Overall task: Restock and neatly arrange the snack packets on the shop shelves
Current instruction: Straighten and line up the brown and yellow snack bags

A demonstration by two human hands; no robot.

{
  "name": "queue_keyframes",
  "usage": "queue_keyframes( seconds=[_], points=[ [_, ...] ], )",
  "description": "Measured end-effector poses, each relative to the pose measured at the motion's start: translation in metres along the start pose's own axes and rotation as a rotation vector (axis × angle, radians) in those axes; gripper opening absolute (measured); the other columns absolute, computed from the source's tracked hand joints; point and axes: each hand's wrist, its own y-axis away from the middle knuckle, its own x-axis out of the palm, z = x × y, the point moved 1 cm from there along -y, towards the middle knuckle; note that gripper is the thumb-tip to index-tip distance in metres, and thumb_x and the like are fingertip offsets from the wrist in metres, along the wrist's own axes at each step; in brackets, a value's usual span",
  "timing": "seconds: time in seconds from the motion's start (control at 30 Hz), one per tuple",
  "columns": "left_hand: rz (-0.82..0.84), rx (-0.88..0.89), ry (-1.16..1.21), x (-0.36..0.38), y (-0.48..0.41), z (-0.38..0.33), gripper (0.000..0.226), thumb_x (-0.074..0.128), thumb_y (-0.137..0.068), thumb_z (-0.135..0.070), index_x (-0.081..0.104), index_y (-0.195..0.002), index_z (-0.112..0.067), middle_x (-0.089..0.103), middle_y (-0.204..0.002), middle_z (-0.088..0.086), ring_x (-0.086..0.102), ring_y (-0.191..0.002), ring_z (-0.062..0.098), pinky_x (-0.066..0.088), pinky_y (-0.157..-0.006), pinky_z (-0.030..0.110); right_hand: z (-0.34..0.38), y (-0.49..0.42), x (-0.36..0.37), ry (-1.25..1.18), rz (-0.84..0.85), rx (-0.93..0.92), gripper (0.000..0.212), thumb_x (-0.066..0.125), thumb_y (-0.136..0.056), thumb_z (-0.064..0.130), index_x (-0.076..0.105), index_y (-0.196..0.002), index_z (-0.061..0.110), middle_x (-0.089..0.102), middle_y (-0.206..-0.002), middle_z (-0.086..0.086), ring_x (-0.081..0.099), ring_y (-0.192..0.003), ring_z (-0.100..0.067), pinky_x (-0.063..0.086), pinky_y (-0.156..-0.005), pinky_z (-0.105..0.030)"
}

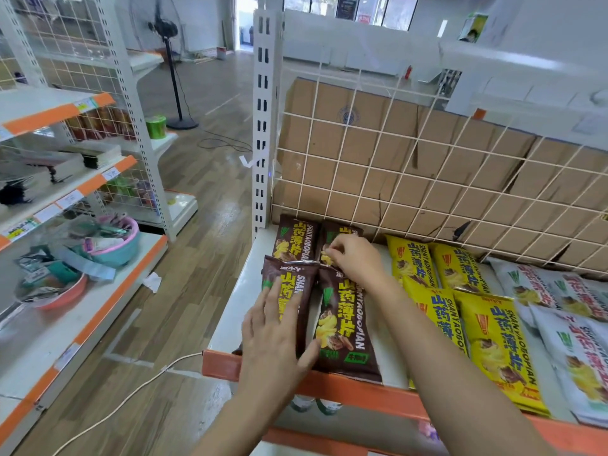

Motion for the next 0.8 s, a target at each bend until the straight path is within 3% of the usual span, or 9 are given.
queue_keyframes(
  seconds=[0.07,0.17,0.3,0.4,0.53,0.8],
  points=[
    [0.01,0.102,0.042,0.006,0.001,-0.02,0.06,0.041,-0.072,-0.057,0.055,-0.121,-0.025,0.047,-0.135,0.006,0.039,-0.121,0.024,0.039,-0.096,0.04,-0.015,0.005,-0.006,0.054,0.033,0.016,0.022,0.056,-0.089,0.035,0.067,-0.093,0.015,0.068,-0.099,-0.006,0.059,-0.099,-0.026,0.034,-0.069,-0.029],
    [0.069,0.194,0.067,0.018,-0.001,-0.046,0.062,0.04,-0.071,-0.061,0.056,-0.12,-0.026,0.054,-0.132,0.003,0.041,-0.12,0.02,0.048,-0.09,0.034,-0.026,0.009,-0.011,0.094,0.11,0.045,0.031,0.058,-0.086,0.044,0.064,-0.091,0.014,0.066,-0.099,-0.008,0.058,-0.098,-0.026,0.038,-0.07,-0.031],
    [0.15,0.201,0.058,0.031,-0.012,-0.056,0.075,0.041,-0.063,-0.068,0.056,-0.123,-0.025,0.054,-0.131,0.005,0.039,-0.121,0.021,0.048,-0.091,0.037,-0.026,0.013,-0.009,0.084,0.183,0.047,0.032,0.058,-0.087,0.042,0.064,-0.091,0.01,0.065,-0.099,-0.01,0.058,-0.097,-0.026,0.034,-0.066,-0.029],
    [0.194,0.225,0.028,0.035,-0.016,-0.058,0.083,0.042,-0.058,-0.067,0.053,-0.128,-0.024,0.052,-0.135,0.006,0.037,-0.126,0.023,0.041,-0.099,0.037,-0.029,0.013,-0.008,0.003,0.208,0.09,0.029,0.06,-0.087,0.037,0.069,-0.087,0.01,0.068,-0.093,-0.011,0.06,-0.088,-0.025,0.037,-0.066,-0.029],
    [0.214,0.249,0.014,0.039,-0.011,-0.061,0.093,0.042,-0.053,-0.063,0.049,-0.133,-0.017,0.045,-0.141,0.01,0.031,-0.132,0.026,0.027,-0.1,0.041,-0.029,0.01,-0.005,0.037,0.225,0.133,0.028,0.059,-0.088,0.037,0.071,-0.086,0.012,0.069,-0.092,-0.009,0.062,-0.091,-0.025,0.041,-0.071,-0.029],
    [0.2,0.217,0.032,0.044,-0.005,-0.061,0.101,0.044,-0.05,-0.064,0.038,-0.139,-0.017,0.038,-0.146,0.01,0.032,-0.133,0.027,0.026,-0.1,0.04,-0.02,0.01,-0.002,0.132,0.112,0.092,0.024,0.056,-0.089,0.04,0.066,-0.085,0.019,0.068,-0.103,-0.006,0.058,-0.103,-0.025,0.039,-0.093,-0.039]
  ],
)
